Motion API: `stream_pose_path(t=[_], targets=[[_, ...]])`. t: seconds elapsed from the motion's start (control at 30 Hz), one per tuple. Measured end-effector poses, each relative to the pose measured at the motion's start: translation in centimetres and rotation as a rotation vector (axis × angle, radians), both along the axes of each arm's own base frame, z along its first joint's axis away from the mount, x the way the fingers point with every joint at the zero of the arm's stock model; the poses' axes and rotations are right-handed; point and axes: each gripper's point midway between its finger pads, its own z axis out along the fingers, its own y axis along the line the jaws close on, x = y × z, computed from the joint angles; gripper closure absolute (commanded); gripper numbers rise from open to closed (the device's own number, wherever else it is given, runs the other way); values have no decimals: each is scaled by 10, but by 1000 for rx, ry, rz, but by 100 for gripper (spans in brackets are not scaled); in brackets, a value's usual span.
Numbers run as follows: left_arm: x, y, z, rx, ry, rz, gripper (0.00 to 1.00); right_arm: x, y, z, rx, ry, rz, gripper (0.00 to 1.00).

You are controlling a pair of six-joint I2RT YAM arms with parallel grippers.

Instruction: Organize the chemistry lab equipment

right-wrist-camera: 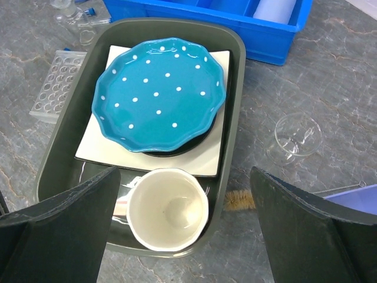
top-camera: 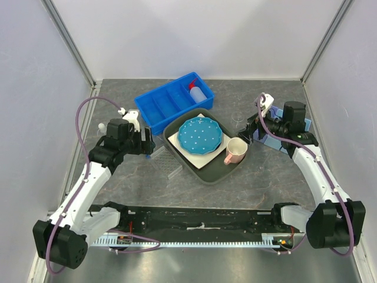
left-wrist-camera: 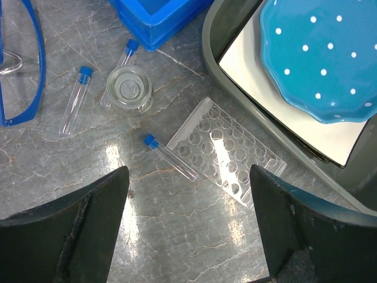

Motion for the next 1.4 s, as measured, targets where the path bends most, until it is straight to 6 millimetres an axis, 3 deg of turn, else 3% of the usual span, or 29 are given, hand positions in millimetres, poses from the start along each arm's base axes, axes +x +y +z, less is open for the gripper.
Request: stream_pose_path(t=[0.33, 0.67, 0.93, 1.4], targets=[[-8, 3, -6, 6, -24, -9, 11, 8, -14, -15, -5, 38, -46, 2], [-10, 3, 5, -7, -76, -10, 11, 17, -35, -21, -34, 43, -126, 2], [-11, 0, 12, -25, -99, -26, 11, 24, -46, 9, -120, 10, -133, 2], [-17, -4, 21, -54, -134, -54, 11, 6, -71, -5, -279, 134, -201, 2]])
